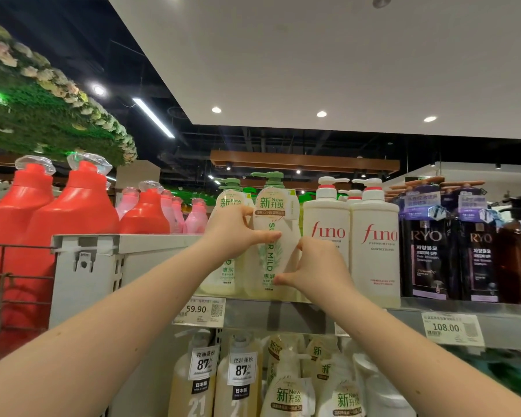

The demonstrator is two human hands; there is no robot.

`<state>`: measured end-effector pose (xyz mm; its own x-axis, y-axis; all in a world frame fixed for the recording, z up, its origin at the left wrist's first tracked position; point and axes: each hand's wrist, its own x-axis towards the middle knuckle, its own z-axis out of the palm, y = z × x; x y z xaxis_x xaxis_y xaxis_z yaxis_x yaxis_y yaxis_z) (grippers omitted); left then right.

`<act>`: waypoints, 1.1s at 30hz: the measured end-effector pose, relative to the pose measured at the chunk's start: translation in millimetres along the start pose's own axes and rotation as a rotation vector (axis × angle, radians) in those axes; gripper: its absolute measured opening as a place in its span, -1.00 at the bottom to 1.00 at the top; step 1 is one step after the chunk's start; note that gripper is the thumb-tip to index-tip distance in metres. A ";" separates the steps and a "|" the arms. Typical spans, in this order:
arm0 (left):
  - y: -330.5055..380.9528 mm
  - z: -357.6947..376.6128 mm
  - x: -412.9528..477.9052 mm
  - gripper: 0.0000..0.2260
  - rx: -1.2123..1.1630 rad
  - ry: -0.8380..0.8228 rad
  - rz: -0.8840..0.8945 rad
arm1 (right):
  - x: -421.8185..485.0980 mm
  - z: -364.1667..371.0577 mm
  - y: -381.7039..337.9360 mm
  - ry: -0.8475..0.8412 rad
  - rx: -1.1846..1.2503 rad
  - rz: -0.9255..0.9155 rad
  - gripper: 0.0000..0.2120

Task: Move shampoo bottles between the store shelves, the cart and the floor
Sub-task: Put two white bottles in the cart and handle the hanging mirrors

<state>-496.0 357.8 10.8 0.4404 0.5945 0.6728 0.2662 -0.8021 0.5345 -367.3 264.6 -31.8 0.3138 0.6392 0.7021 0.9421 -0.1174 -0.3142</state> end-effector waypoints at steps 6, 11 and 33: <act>-5.8 2.4 -0.1 -0.87 0.062 -0.044 -0.002 | 1.6 3.9 5.2 -0.024 -0.011 0.019 -0.49; -17.3 7.0 -10.2 -0.55 -0.057 0.055 -0.014 | -0.4 8.1 6.2 0.008 -0.004 -0.018 -0.41; -57.1 10.9 7.3 -0.16 0.431 0.446 -0.158 | 7.1 13.5 7.1 0.073 -0.090 -0.101 -0.69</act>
<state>-498.7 407.4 -20.4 -0.0069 0.5992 0.8005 0.6606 -0.5983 0.4535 -360.0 278.5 -37.6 0.2217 0.5945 0.7729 0.9750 -0.1253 -0.1833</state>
